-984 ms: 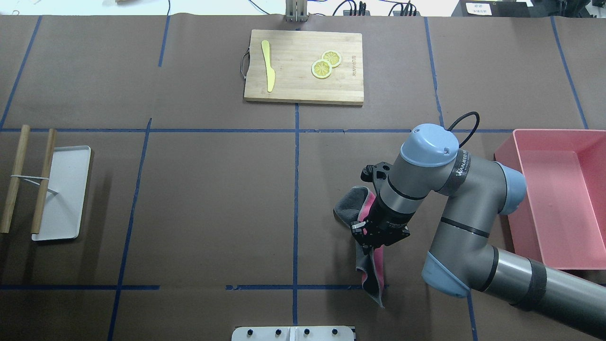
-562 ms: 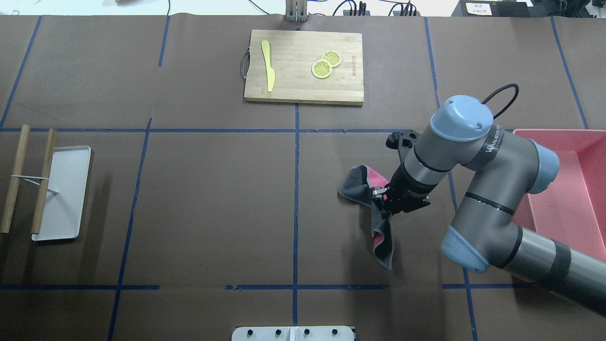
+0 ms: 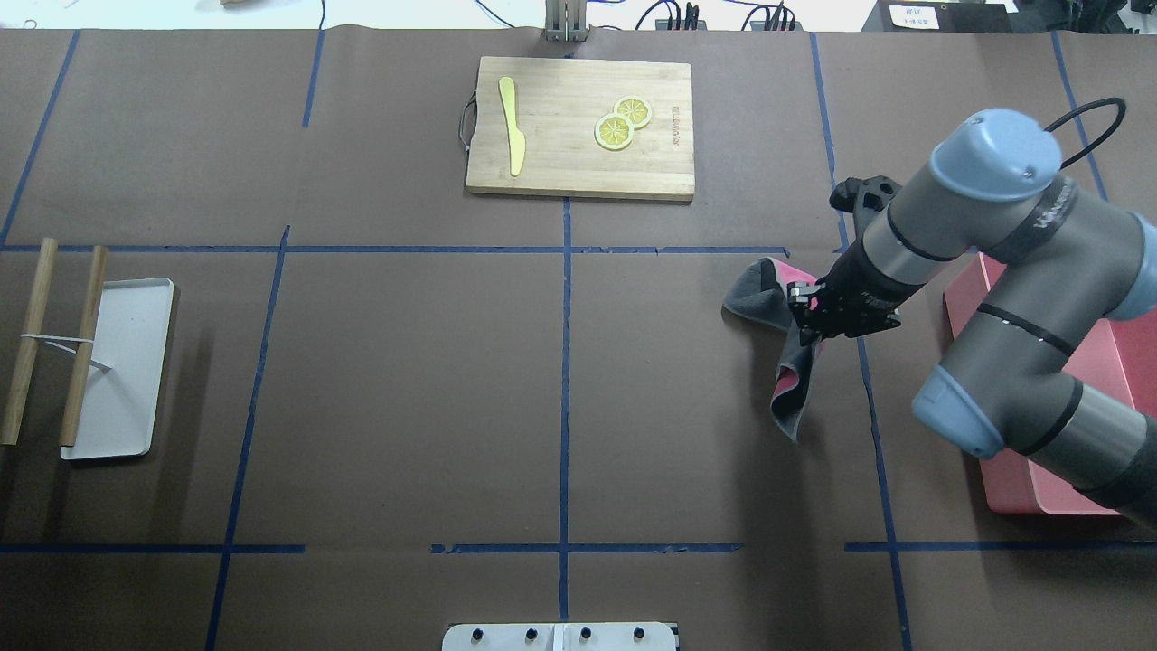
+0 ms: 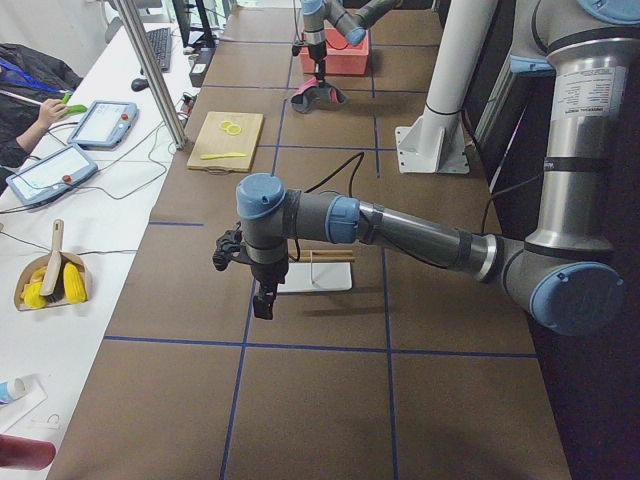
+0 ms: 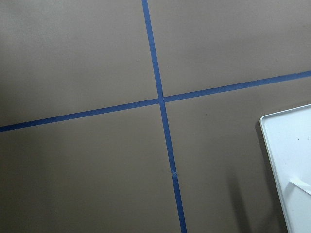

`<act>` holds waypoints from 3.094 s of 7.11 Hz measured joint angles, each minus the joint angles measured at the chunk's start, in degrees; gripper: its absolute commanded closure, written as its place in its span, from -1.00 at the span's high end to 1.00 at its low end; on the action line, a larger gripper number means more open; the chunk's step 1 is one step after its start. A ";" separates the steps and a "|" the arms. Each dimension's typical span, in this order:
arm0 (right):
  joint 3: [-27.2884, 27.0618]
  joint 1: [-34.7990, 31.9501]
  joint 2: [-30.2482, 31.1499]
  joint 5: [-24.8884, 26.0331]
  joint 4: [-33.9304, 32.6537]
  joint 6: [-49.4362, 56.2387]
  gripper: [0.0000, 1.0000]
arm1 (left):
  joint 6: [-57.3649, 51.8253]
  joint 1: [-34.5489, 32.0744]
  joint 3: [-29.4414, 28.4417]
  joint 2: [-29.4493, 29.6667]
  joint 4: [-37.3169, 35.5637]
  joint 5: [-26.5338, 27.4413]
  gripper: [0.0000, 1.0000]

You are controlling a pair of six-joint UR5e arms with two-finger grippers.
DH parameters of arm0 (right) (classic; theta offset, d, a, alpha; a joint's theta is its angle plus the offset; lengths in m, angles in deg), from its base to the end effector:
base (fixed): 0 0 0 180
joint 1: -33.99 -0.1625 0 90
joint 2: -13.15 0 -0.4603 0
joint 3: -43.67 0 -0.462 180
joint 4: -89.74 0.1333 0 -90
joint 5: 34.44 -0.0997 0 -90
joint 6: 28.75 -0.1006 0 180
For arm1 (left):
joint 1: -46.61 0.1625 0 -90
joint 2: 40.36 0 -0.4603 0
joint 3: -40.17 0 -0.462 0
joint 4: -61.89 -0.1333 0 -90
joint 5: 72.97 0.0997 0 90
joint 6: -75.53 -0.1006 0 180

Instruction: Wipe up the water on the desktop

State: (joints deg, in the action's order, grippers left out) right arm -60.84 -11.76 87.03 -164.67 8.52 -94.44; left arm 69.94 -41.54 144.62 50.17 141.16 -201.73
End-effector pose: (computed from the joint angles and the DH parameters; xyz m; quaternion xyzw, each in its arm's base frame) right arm -0.4054 -0.5141 0.3654 -0.0834 -0.4451 0.0505 0.8902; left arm -0.0523 -0.5578 0.5742 0.0458 0.3303 0.0734 0.9399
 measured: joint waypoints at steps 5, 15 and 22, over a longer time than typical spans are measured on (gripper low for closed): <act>-18.97 -12.62 6.02 -1.33 -17.37 9.04 -0.97 | -0.30 0.00 -2.68 -0.11 0.91 -0.05 1.00; -19.73 -30.49 28.98 -1.78 -20.43 50.38 1.00 | -0.20 0.09 -11.78 0.31 4.43 -4.66 1.00; -2.68 -40.93 27.97 -2.53 -7.12 70.07 1.00 | -0.37 0.09 -12.42 0.38 4.48 -4.66 1.00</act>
State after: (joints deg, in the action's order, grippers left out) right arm -63.53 -52.69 114.99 -167.20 1.40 -24.37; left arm 69.57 -41.45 132.20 50.54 145.64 -206.39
